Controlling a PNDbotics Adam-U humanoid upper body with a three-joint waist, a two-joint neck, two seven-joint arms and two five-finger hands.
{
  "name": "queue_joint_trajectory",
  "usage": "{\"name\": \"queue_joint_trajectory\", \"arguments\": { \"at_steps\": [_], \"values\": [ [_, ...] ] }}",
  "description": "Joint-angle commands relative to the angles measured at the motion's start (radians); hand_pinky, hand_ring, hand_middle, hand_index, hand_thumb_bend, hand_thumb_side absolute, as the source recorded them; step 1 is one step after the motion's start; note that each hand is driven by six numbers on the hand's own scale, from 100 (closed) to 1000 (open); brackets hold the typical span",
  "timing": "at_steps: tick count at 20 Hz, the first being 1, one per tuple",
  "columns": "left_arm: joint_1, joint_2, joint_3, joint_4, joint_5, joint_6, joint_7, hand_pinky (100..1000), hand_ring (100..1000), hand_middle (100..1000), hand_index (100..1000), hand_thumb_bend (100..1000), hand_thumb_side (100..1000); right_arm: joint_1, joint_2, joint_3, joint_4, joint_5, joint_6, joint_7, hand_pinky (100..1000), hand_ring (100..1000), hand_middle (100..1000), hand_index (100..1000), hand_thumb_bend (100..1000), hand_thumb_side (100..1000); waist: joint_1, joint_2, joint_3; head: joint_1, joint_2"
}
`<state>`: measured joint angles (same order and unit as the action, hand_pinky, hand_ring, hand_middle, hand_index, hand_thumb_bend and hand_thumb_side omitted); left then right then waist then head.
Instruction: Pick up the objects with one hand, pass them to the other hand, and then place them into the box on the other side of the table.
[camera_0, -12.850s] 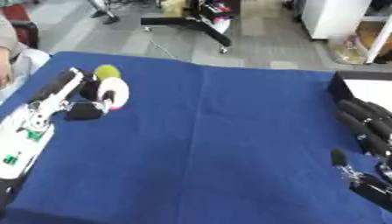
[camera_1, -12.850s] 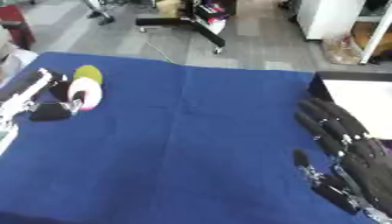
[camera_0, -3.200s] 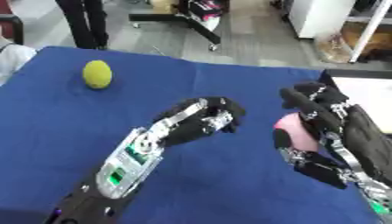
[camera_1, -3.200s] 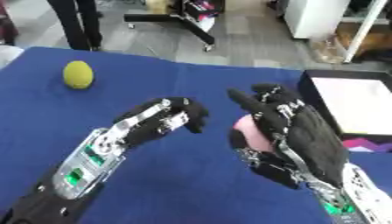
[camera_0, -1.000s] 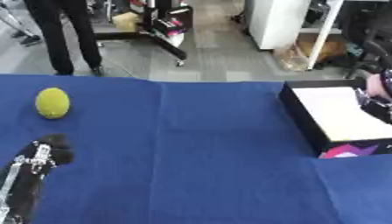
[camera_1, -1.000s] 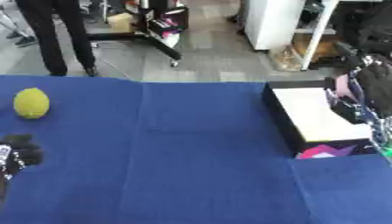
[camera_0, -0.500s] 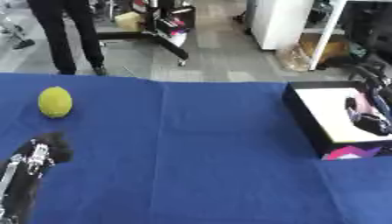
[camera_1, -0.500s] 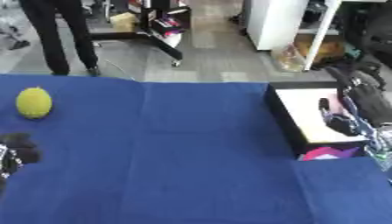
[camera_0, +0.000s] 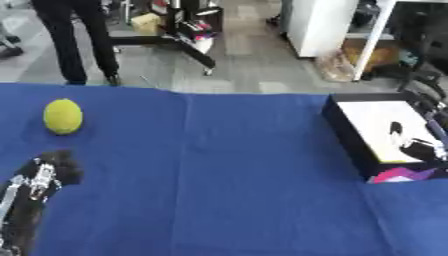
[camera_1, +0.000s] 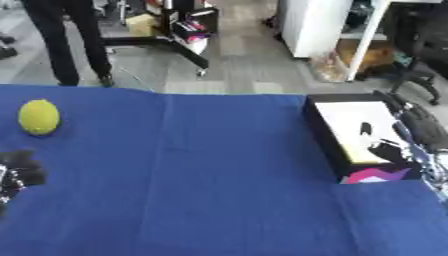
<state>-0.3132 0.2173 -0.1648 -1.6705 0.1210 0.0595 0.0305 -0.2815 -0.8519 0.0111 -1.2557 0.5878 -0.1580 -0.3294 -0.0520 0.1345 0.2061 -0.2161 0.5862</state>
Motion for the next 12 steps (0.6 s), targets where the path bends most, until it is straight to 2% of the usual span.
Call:
{"name": "queue_joint_trajectory", "arguments": {
  "at_steps": [1,5,8,12],
  "values": [
    [-0.006,0.002,0.004,-0.023,-0.008,-0.003,-0.001,694,614,584,747,100,707,-0.009,-0.038,-0.019,-0.029,-0.025,0.009,0.011,885,880,927,1000,100,665,0.0,-0.014,-0.002,-0.002,-0.009],
    [-0.008,0.005,0.009,-0.026,-0.012,-0.004,0.002,694,615,584,748,100,706,-0.002,-0.041,-0.023,-0.069,-0.029,0.019,0.011,884,878,918,1000,100,632,0.0,-0.016,-0.006,0.004,-0.008],
    [-0.013,0.016,0.018,-0.032,-0.018,-0.001,0.007,695,616,586,750,100,699,0.017,-0.044,-0.03,-0.131,-0.024,0.014,-0.007,882,875,910,1000,100,545,0.003,-0.019,-0.013,0.017,-0.002],
    [-0.04,0.062,0.049,-0.045,-0.054,0.018,0.026,698,621,594,758,100,688,0.06,-0.046,-0.042,-0.24,0.002,-0.004,-0.031,883,875,910,1000,100,175,0.01,-0.027,-0.028,0.056,0.015]
  ]
}}
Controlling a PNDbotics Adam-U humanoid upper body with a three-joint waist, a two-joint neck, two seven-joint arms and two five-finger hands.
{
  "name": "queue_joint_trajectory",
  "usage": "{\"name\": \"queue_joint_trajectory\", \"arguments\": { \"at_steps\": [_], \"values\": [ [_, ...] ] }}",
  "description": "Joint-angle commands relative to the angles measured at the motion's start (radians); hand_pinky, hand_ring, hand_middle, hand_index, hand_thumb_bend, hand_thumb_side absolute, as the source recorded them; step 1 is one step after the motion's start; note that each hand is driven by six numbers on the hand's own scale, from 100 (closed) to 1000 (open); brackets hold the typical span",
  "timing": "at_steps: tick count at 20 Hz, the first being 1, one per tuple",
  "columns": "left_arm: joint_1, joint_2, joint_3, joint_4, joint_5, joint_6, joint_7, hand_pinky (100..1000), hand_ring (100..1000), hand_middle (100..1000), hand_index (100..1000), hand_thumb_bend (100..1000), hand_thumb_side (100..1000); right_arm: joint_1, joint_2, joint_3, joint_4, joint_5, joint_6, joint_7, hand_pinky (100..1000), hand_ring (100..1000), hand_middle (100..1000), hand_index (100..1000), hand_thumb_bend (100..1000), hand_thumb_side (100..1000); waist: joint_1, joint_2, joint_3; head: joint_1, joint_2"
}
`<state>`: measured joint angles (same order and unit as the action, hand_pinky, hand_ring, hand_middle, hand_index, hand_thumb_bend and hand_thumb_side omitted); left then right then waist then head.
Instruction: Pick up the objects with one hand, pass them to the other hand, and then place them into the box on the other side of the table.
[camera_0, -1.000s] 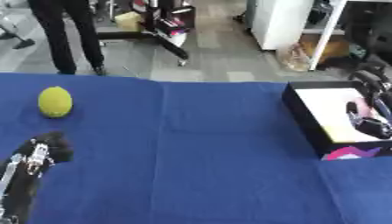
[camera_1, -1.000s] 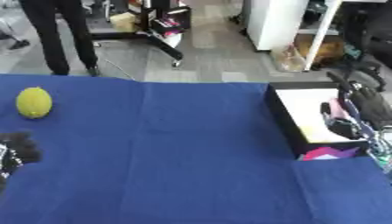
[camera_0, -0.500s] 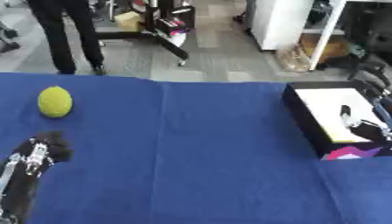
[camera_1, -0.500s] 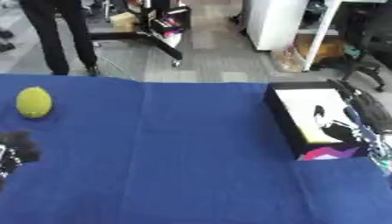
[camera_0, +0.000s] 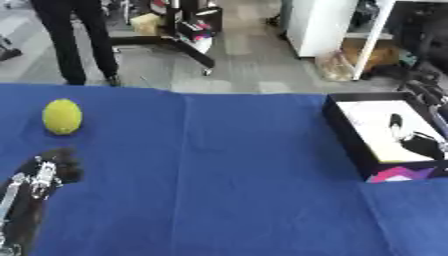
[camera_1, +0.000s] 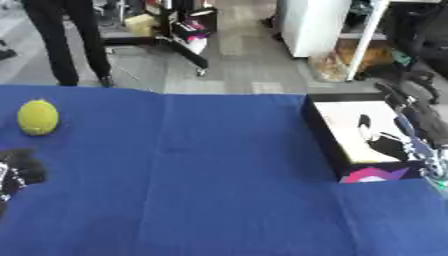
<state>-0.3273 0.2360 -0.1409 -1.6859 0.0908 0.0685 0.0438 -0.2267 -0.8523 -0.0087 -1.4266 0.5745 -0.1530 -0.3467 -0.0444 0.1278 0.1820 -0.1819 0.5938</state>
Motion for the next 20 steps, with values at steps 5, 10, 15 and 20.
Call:
{"name": "queue_joint_trajectory", "arguments": {
  "at_steps": [5,10,15,20],
  "values": [
    [-0.076,0.127,0.073,-0.035,-0.093,0.056,0.042,701,622,596,761,100,676,0.073,-0.015,-0.042,-0.205,0.021,-0.053,-0.059,860,848,850,1000,100,227,0.013,-0.031,-0.031,0.096,0.027],
    [-0.117,0.217,0.106,-0.002,-0.158,0.114,0.071,702,619,593,760,100,662,0.156,0.076,-0.026,-0.333,-0.01,-0.125,-0.134,801,783,704,791,100,347,0.016,-0.037,-0.065,0.169,0.036],
    [-0.155,0.309,0.109,0.073,-0.233,0.181,0.092,711,627,598,764,100,630,0.22,0.179,0.003,-0.459,0.016,-0.203,-0.19,752,744,605,452,100,449,0.019,-0.046,-0.101,0.239,0.042],
    [-0.231,0.408,0.075,0.188,-0.309,0.254,0.127,729,647,611,772,100,588,0.244,0.265,0.045,-0.564,-0.02,-0.23,-0.166,723,724,498,322,100,470,0.022,-0.057,-0.128,0.31,0.048]
  ]
}}
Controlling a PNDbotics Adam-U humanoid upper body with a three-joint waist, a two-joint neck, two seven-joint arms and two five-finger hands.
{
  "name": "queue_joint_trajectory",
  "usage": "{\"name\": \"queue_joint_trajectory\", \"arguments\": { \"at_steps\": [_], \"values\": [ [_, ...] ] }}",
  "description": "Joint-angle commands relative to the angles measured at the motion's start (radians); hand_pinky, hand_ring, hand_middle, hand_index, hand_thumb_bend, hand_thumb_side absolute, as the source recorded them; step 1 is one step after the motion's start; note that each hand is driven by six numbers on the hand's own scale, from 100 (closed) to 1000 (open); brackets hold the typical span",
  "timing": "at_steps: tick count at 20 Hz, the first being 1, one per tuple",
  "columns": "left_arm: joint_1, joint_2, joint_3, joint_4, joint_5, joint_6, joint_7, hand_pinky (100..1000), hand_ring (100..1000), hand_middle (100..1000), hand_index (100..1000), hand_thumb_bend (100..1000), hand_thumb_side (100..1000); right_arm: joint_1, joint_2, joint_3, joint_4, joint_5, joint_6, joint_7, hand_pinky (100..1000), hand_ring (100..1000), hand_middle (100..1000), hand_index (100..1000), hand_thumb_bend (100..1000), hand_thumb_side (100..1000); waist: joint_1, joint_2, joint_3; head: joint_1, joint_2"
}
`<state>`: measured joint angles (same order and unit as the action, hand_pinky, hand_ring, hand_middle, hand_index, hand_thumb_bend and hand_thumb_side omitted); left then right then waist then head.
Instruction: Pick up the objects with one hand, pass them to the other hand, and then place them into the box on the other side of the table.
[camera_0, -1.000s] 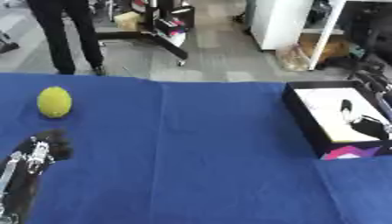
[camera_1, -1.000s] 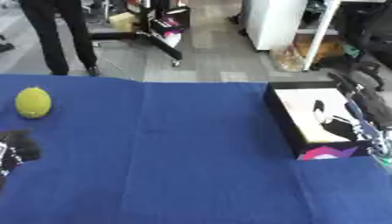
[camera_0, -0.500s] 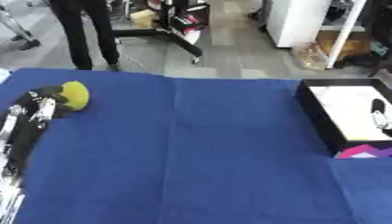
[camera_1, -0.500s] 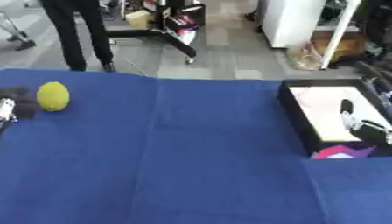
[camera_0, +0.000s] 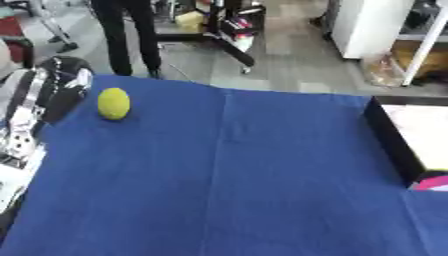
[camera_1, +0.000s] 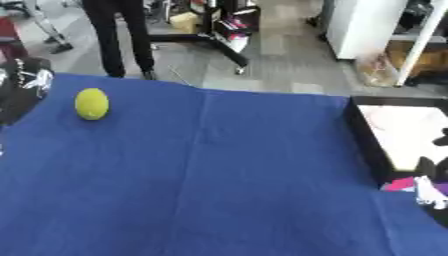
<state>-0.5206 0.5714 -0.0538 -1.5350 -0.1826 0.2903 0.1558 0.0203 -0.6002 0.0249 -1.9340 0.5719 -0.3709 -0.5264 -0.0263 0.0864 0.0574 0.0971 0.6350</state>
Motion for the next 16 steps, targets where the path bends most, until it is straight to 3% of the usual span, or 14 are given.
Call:
{"name": "queue_joint_trajectory", "arguments": {
  "at_steps": [1,6,7,9,11,14,16],
  "values": [
    [-0.055,0.088,-0.026,0.061,-0.051,0.048,0.02,739,658,619,774,100,581,-0.004,0.025,0.021,-0.061,-0.023,-0.018,0.024,721,720,480,325,100,470,0.004,-0.016,-0.009,0.041,0.007],
    [-0.149,0.135,-0.124,0.181,-0.125,0.121,0.014,797,724,682,798,107,565,-0.014,0.089,0.07,-0.066,-0.02,-0.037,0.058,673,667,418,382,100,466,0.008,-0.016,-0.035,0.083,0.008],
    [-0.167,0.137,-0.145,0.204,-0.139,0.136,0.005,811,743,708,808,145,563,-0.016,0.104,0.08,-0.066,-0.029,-0.031,0.05,664,646,404,387,100,462,0.008,-0.015,-0.041,0.088,0.008],
    [-0.2,0.133,-0.19,0.249,-0.167,0.163,-0.017,823,763,736,824,190,569,-0.019,0.13,0.097,-0.066,-0.041,-0.019,0.048,665,639,393,440,100,363,0.008,-0.013,-0.055,0.098,0.008],
    [-0.227,0.121,-0.23,0.295,-0.195,0.192,-0.038,839,784,764,837,242,578,-0.021,0.151,0.114,-0.066,-0.031,-0.02,0.067,681,645,379,385,100,267,0.008,-0.011,-0.069,0.107,0.007],
    [-0.254,0.096,-0.263,0.366,-0.239,0.234,-0.06,858,809,801,856,310,596,-0.024,0.176,0.131,-0.066,0.004,-0.027,0.108,689,633,336,327,100,259,0.006,-0.008,-0.09,0.12,0.004],
    [-0.266,0.081,-0.269,0.413,-0.267,0.262,-0.06,867,819,811,861,339,592,-0.026,0.195,0.139,-0.066,0.026,-0.026,0.136,689,622,317,475,100,276,0.005,-0.006,-0.103,0.131,0.002]
  ]
}}
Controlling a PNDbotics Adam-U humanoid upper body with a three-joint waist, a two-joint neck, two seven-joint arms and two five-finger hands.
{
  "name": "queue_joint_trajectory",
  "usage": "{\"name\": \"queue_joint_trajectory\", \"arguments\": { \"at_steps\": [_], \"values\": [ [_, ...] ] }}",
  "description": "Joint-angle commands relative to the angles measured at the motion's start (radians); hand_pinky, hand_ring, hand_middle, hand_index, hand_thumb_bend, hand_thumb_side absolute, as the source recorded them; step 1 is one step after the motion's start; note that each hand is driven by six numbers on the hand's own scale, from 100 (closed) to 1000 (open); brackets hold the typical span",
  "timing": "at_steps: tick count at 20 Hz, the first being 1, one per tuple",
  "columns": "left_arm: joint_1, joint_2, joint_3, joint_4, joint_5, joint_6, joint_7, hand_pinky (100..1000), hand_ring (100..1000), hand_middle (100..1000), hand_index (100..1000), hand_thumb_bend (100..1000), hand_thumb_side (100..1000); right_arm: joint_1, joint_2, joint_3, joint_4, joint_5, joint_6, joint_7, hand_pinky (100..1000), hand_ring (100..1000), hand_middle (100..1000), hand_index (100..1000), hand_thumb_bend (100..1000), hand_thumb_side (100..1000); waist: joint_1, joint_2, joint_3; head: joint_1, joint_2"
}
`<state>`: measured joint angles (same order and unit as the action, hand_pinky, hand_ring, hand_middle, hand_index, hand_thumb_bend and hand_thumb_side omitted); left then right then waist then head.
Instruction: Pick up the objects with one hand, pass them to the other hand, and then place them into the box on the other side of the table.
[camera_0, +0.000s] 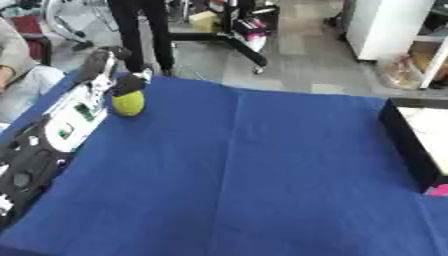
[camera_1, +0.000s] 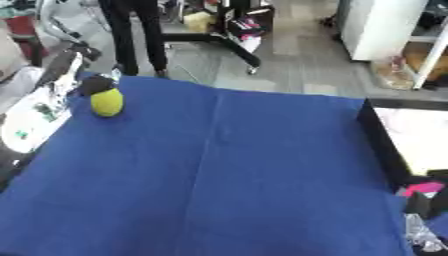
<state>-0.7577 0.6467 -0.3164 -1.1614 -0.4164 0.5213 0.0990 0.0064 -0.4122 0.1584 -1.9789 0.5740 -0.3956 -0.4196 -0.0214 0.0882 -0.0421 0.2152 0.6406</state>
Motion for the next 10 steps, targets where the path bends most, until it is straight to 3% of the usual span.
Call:
{"name": "queue_joint_trajectory", "arguments": {
  "at_steps": [1,6,9,10],
  "values": [
    [-0.034,0.0,-0.006,0.062,-0.047,0.044,0.001,868,819,811,860,348,589,-0.012,0.016,0.009,-0.021,0.03,0.0,0.042,686,616,292,570,100,280,0.0,-0.007,-0.009,0.018,-0.004],
    [-0.061,-0.029,0.015,0.177,-0.118,0.1,0.032,863,807,799,861,338,583,-0.003,0.041,0.029,-0.021,0.041,0.01,0.103,659,514,115,514,100,310,0.003,-0.003,-0.028,0.041,-0.005],
    [-0.078,-0.041,0.038,0.254,-0.169,0.082,0.043,862,804,793,862,331,575,-0.002,0.05,0.039,-0.021,0.036,0.017,0.12,623,461,100,491,100,319,0.006,0.0,-0.032,0.046,-0.006],
    [-0.088,-0.052,0.063,0.304,-0.255,0.062,0.039,862,804,794,864,330,573,-0.002,0.055,0.041,-0.021,0.033,0.021,0.123,614,444,100,478,100,327,0.006,0.001,-0.033,0.046,-0.007]
  ]
}}
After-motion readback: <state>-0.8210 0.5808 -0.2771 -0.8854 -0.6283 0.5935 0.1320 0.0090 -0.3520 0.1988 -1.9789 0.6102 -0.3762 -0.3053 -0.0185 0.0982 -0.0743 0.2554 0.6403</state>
